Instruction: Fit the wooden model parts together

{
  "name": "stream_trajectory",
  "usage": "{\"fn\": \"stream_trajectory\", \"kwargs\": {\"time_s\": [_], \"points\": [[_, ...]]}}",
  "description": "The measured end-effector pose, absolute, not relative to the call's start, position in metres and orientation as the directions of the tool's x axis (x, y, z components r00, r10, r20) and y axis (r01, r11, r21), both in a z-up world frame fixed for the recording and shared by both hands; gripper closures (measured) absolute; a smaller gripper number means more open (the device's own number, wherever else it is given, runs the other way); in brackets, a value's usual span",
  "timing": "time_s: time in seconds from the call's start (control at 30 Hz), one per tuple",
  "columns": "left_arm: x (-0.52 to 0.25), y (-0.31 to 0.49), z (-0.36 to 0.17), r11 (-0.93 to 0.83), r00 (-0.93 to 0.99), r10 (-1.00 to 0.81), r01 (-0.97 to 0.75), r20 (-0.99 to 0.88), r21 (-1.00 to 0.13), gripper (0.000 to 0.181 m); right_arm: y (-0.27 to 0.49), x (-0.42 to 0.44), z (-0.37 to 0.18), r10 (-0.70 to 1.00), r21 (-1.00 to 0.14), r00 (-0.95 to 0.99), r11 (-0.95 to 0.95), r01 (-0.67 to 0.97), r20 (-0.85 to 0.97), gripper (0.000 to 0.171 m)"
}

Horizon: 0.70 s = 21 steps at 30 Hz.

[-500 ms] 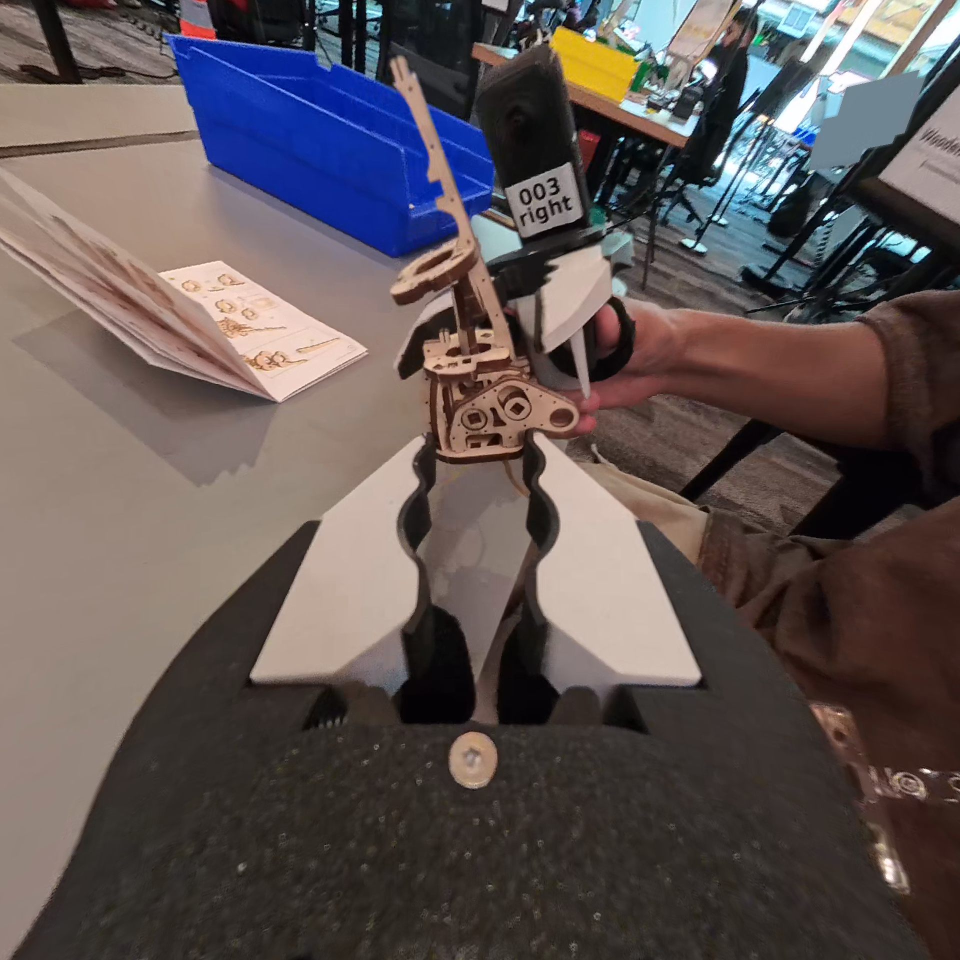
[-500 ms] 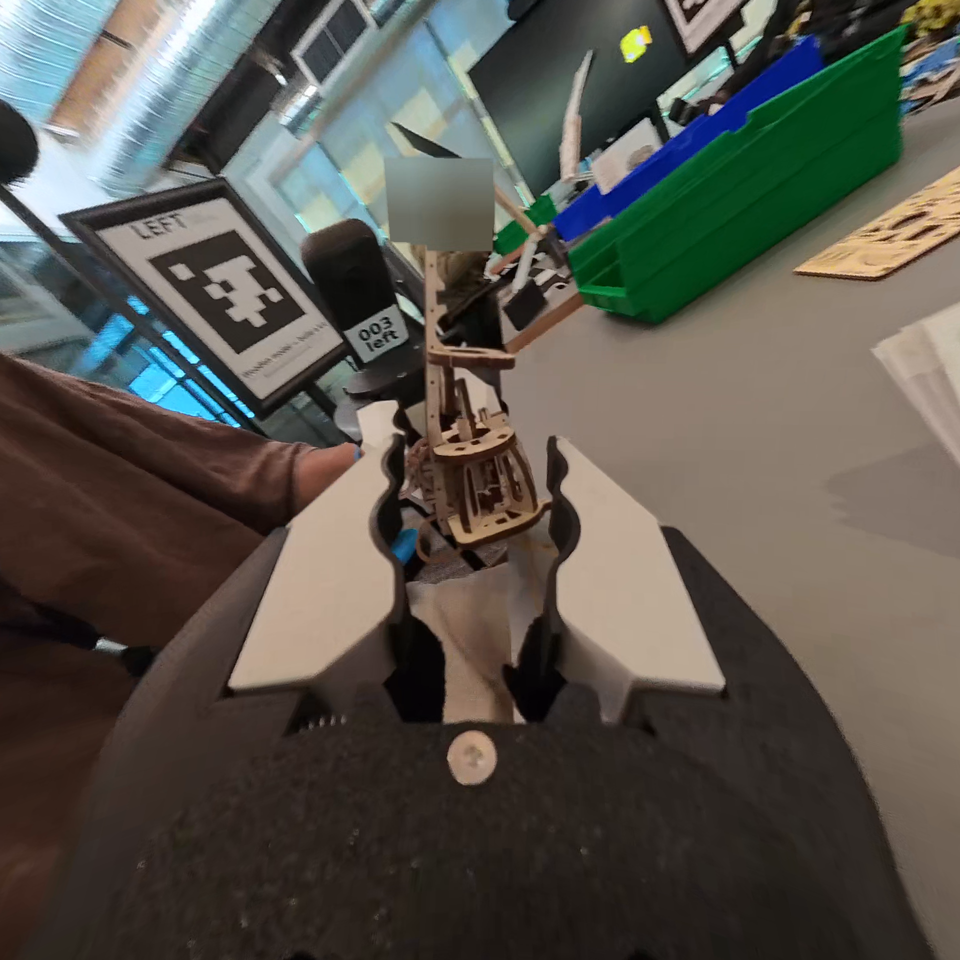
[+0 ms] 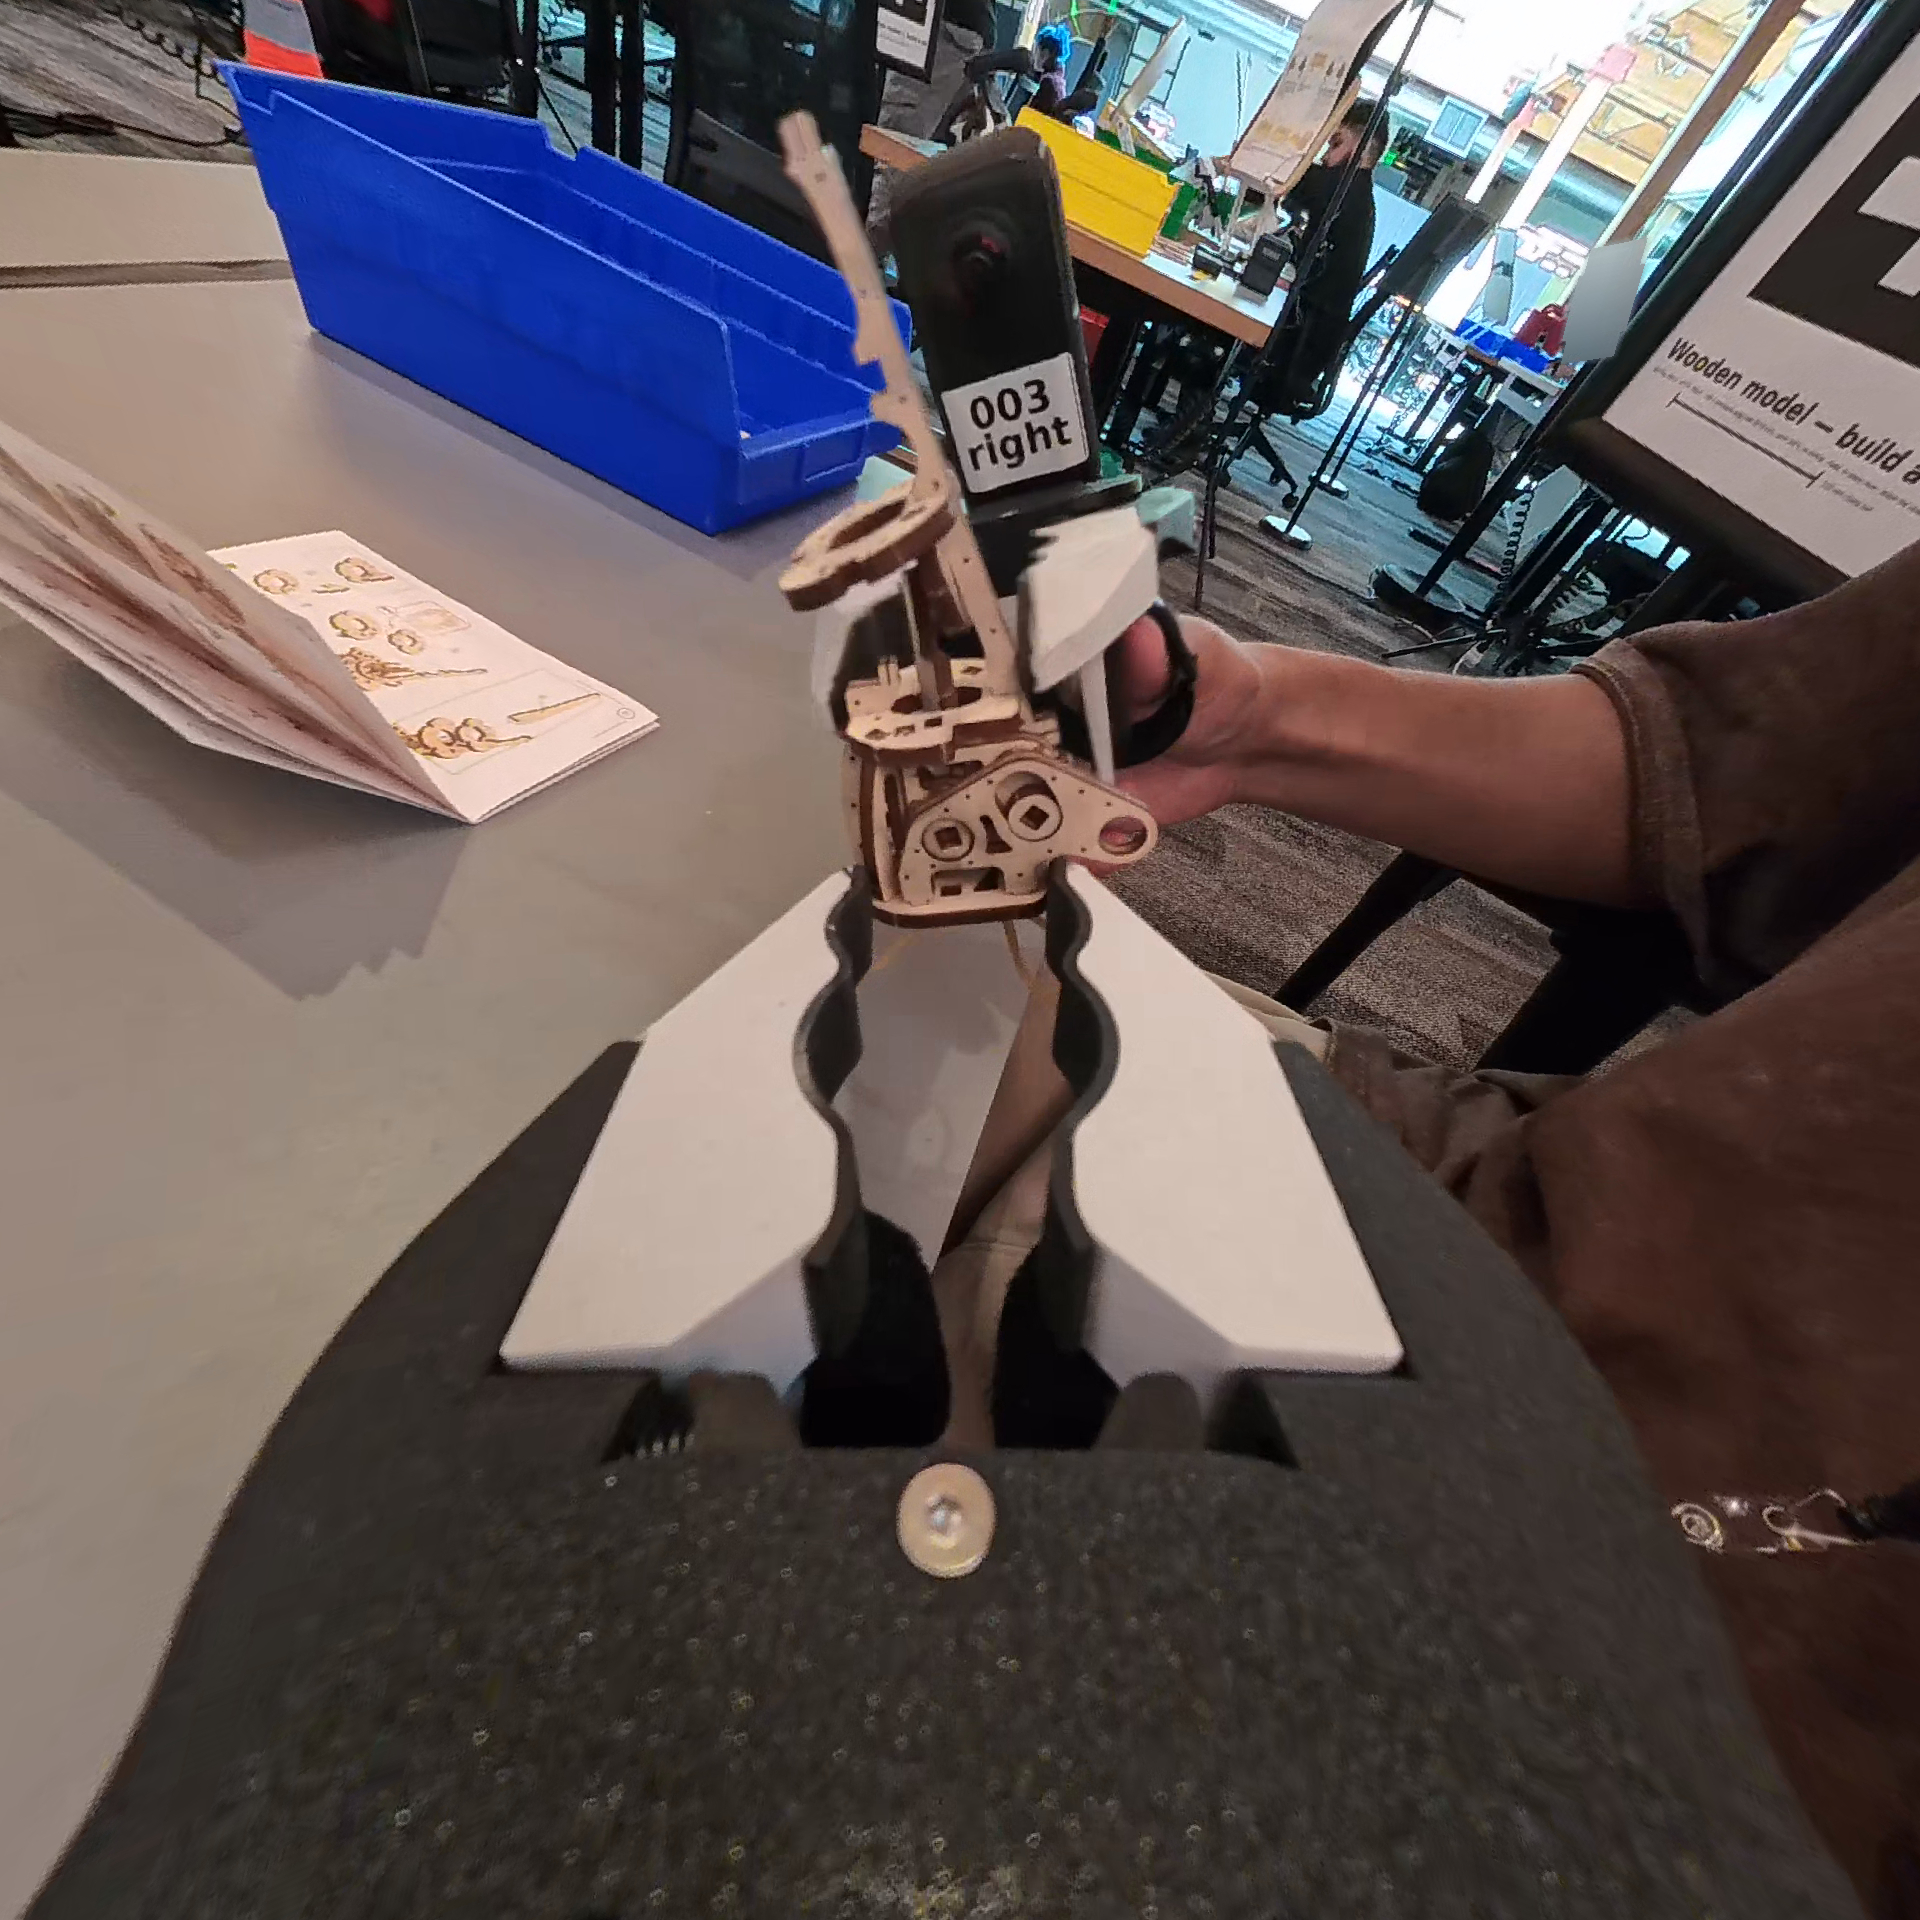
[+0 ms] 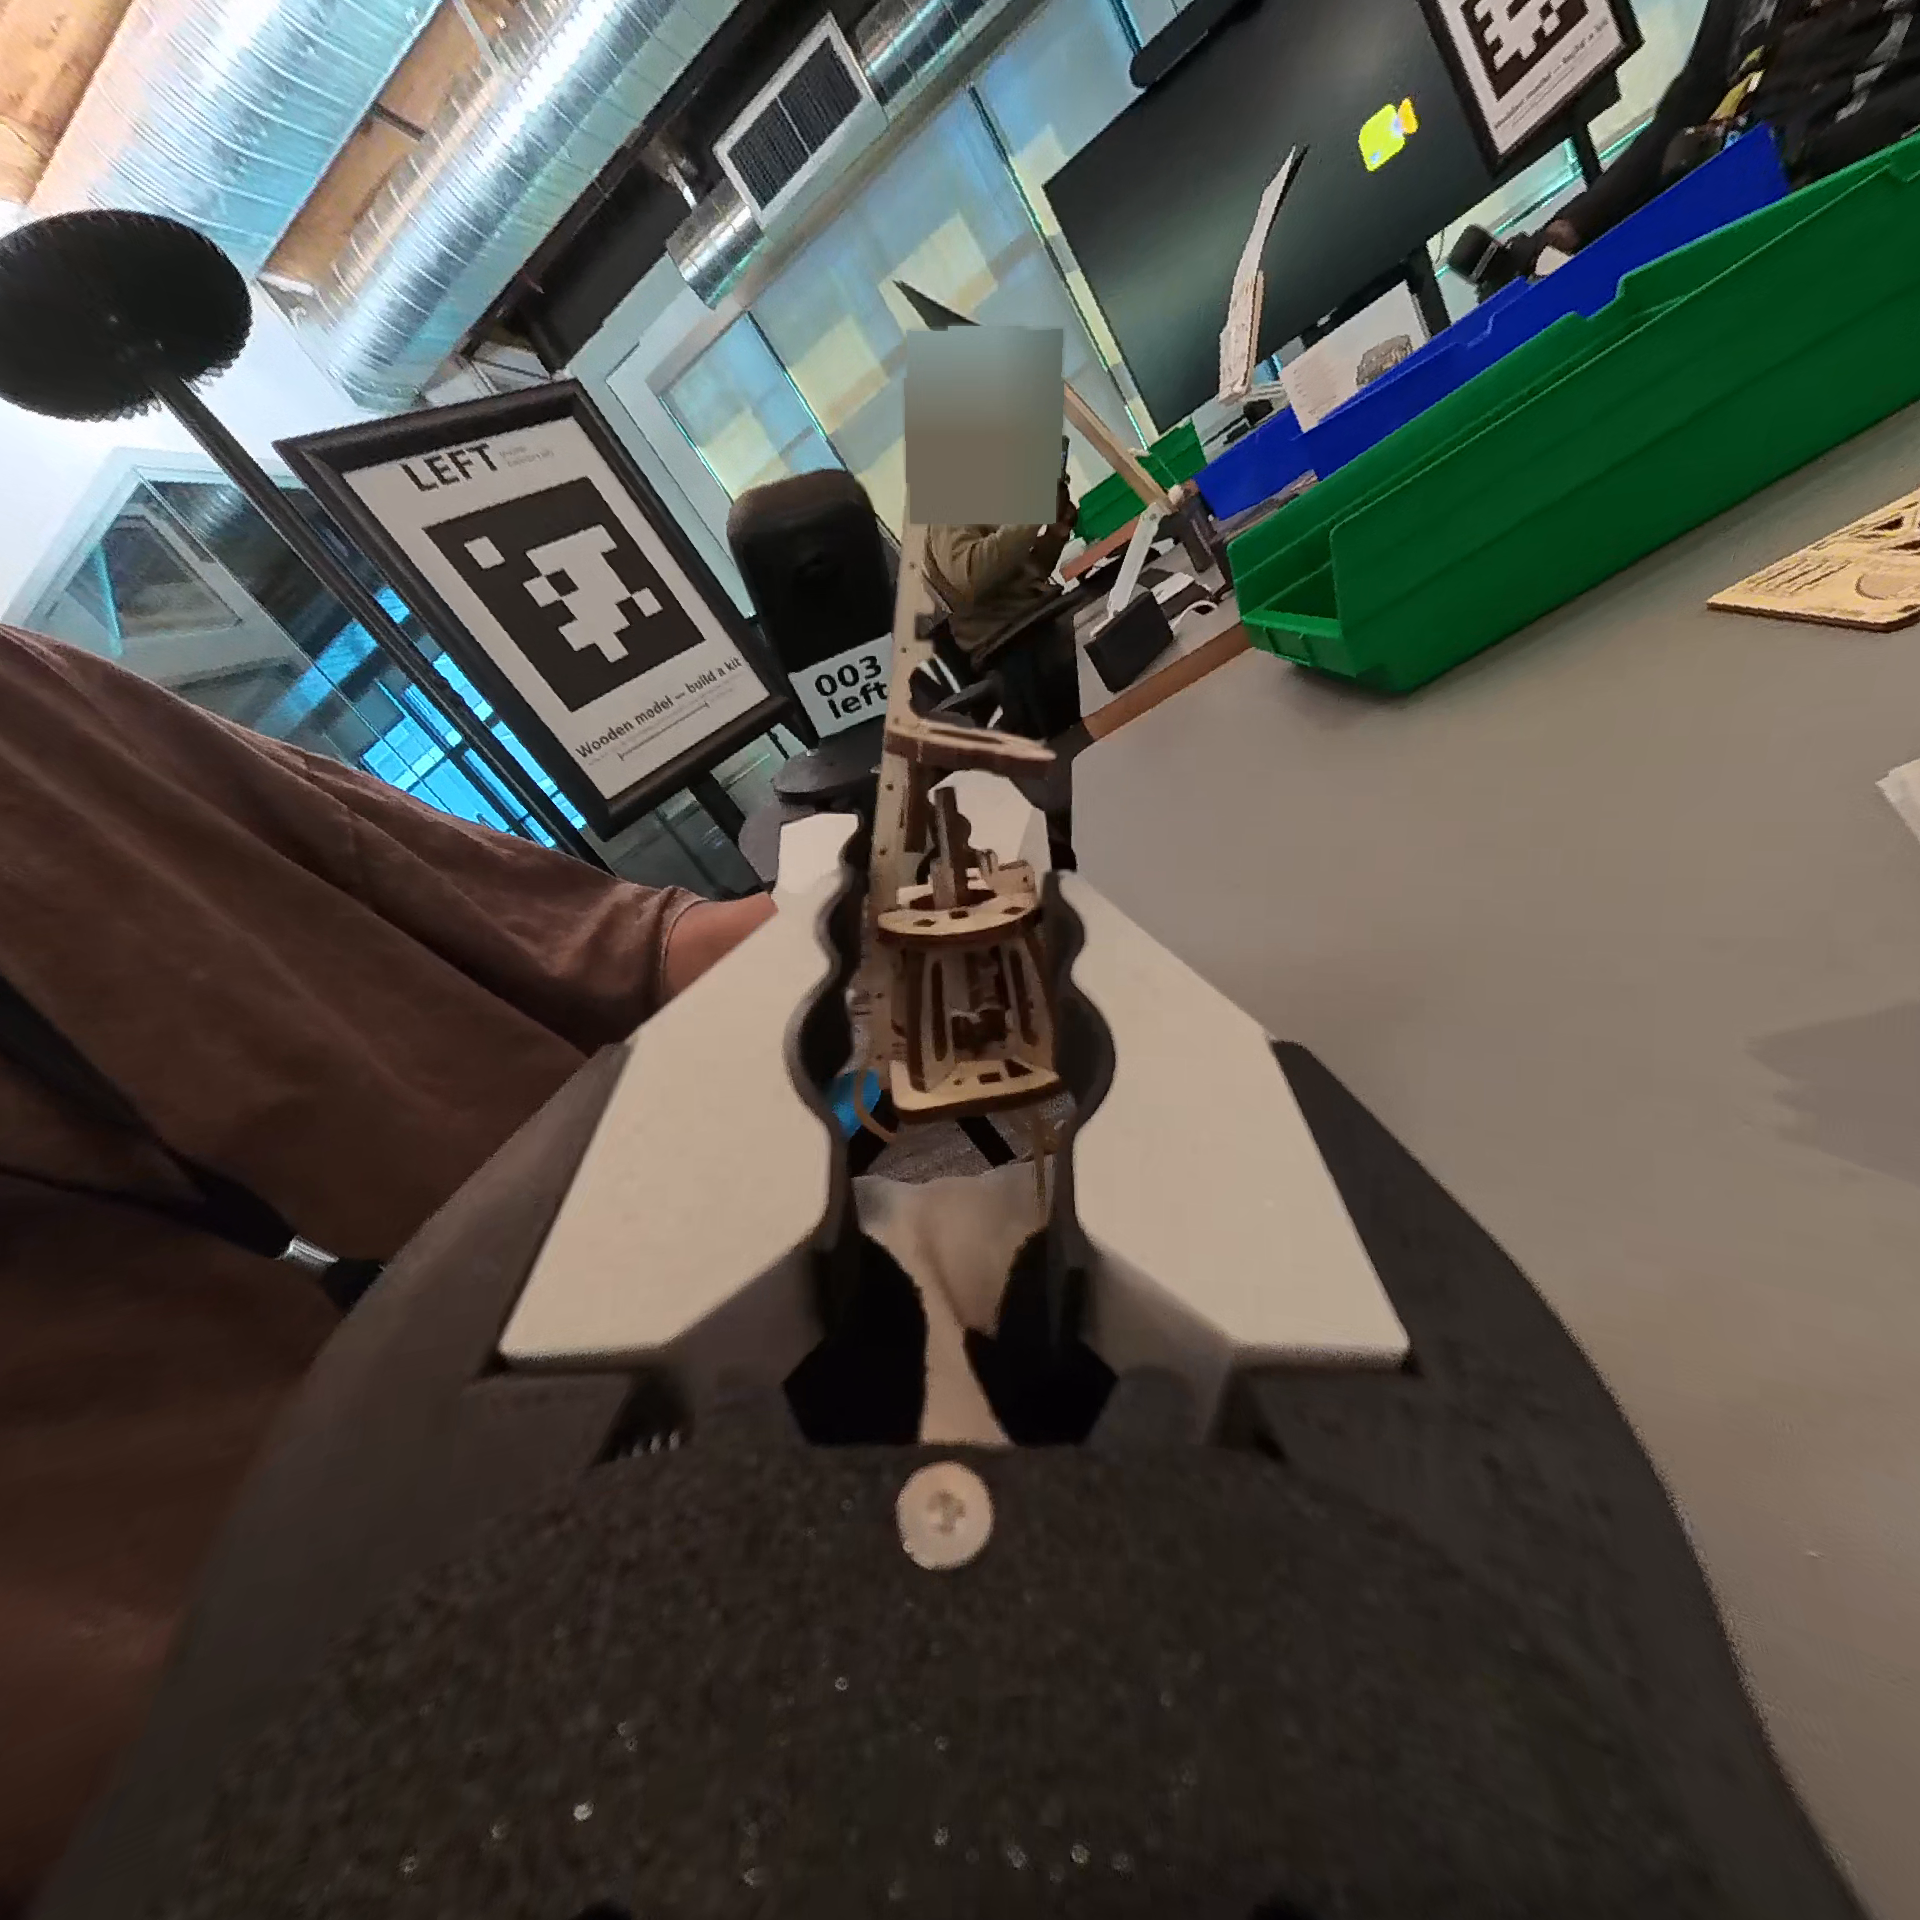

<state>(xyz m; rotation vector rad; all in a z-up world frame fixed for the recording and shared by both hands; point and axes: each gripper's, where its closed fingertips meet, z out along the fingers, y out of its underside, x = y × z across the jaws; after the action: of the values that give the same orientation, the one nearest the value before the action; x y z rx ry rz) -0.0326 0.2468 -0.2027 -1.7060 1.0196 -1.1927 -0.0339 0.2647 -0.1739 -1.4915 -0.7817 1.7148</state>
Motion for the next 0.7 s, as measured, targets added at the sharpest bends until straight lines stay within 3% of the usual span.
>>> {"fn": "stream_trajectory", "kwargs": {"time_s": [0.2, 0.37, 0.7], "points": [[-0.0326, 0.2455, -0.2018, -0.367, 0.219, -0.919, -0.16, 0.329, -0.916, 0.15, 0.26, -0.0328, -0.1724, 0.838, -0.829, -0.085, -0.545, -0.125, -0.539, 0.131], [-0.0317, 0.2432, -0.2004, -0.367, 0.209, -0.92, -0.158, 0.332, -0.917, 0.15, 0.2604, -0.0326, -0.1741, 0.856, -0.848, -0.065, -0.517, -0.117, -0.513, 0.138], [-0.0309, 0.2427, -0.1991, -0.347, 0.236, -0.923, -0.171, 0.303, -0.922, 0.15, 0.2585, -0.0322, -0.1757, 0.849, -0.84, -0.093, -0.528, -0.123, -0.52, 0.136]]}}
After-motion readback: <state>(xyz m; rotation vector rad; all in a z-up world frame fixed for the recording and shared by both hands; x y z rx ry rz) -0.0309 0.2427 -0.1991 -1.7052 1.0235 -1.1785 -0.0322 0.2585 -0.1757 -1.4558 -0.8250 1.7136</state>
